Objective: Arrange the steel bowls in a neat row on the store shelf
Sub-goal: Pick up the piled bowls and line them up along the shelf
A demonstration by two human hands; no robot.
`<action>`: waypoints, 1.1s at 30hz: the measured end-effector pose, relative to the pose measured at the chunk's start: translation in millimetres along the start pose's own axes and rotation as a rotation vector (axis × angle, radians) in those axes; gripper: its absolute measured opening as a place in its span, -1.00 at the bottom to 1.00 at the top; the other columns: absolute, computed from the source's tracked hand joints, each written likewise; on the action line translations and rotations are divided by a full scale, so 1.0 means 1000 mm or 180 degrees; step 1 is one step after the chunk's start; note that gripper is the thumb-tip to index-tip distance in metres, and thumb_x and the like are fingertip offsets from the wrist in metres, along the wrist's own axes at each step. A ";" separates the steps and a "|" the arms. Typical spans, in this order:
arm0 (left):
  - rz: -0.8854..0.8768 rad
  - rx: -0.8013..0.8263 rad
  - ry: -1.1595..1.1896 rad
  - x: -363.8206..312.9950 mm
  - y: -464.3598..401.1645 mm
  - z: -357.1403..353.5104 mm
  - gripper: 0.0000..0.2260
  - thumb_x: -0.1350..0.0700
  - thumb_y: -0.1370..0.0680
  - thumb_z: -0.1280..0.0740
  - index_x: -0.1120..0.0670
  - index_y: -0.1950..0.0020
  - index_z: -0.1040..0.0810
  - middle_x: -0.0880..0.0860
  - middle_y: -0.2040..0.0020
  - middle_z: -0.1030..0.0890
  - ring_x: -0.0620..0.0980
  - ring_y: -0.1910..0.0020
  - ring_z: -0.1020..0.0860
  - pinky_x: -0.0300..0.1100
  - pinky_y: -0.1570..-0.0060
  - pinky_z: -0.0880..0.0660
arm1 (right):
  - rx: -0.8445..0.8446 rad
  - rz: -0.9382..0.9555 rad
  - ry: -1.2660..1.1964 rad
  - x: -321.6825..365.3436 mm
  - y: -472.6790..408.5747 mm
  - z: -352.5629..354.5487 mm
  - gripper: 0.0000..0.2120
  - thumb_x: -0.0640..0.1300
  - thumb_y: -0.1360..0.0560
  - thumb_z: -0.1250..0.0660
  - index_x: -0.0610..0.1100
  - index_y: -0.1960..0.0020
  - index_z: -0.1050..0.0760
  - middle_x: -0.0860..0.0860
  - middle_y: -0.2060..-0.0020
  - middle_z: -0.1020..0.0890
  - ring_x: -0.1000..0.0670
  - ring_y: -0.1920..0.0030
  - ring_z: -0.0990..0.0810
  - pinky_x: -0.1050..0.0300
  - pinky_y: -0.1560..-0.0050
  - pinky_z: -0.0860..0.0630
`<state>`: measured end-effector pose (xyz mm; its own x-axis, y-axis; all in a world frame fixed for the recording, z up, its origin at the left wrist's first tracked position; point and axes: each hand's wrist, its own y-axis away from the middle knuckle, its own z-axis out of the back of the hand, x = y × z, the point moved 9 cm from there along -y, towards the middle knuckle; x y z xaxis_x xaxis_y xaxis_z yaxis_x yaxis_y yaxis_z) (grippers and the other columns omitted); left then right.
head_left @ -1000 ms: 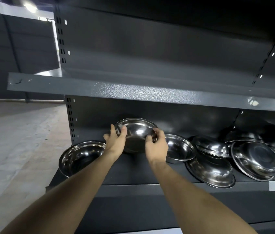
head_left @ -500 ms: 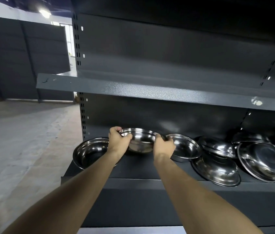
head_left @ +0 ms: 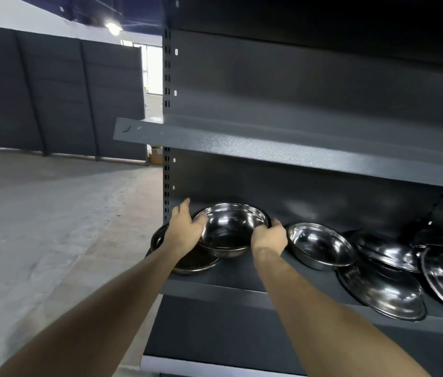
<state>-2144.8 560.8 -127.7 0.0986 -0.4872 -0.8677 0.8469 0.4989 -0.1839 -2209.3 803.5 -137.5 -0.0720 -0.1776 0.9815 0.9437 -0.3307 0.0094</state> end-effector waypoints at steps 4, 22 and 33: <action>-0.0020 -0.0189 -0.0198 0.013 -0.005 0.034 -0.39 -0.16 -0.60 -0.19 0.06 -0.58 -0.14 0.11 -0.50 -0.26 0.11 -0.43 -0.34 0.04 -0.43 -0.28 | 0.0097 -0.0004 -0.0096 -0.002 0.010 -0.023 -0.54 -0.28 -0.55 -0.16 -0.19 -0.45 -0.39 -0.17 -0.27 -0.58 -0.17 -0.30 -0.53 0.16 -0.24 -0.43; 0.0178 -0.0446 -0.1343 0.074 -0.002 0.111 -0.44 -0.15 -0.61 -0.16 0.10 -0.53 -0.24 0.14 -0.46 -0.34 0.15 -0.43 -0.32 0.08 -0.35 -0.33 | 0.0423 -0.0127 -0.0099 -0.021 0.034 -0.083 -0.52 -0.30 -0.56 -0.15 -0.14 -0.48 -0.35 -0.15 -0.29 -0.56 -0.19 -0.30 -0.52 0.00 -0.33 -0.46; 0.0065 -0.0294 -0.1268 0.071 -0.003 0.099 -0.46 -0.12 -0.61 -0.18 0.11 -0.53 -0.26 0.12 -0.47 -0.35 0.13 -0.45 -0.29 0.05 -0.36 -0.31 | 0.0407 -0.0078 0.0080 -0.027 0.035 -0.086 -0.50 -0.31 -0.56 -0.13 -0.15 -0.50 -0.32 -0.15 -0.31 -0.55 -0.19 -0.33 -0.50 0.02 -0.35 -0.44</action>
<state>-2089.0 453.6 -142.7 0.3250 -0.7070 -0.6281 0.7940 0.5648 -0.2250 -2201.8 716.5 -179.9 -0.1020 -0.1945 0.9756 0.9749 -0.2147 0.0591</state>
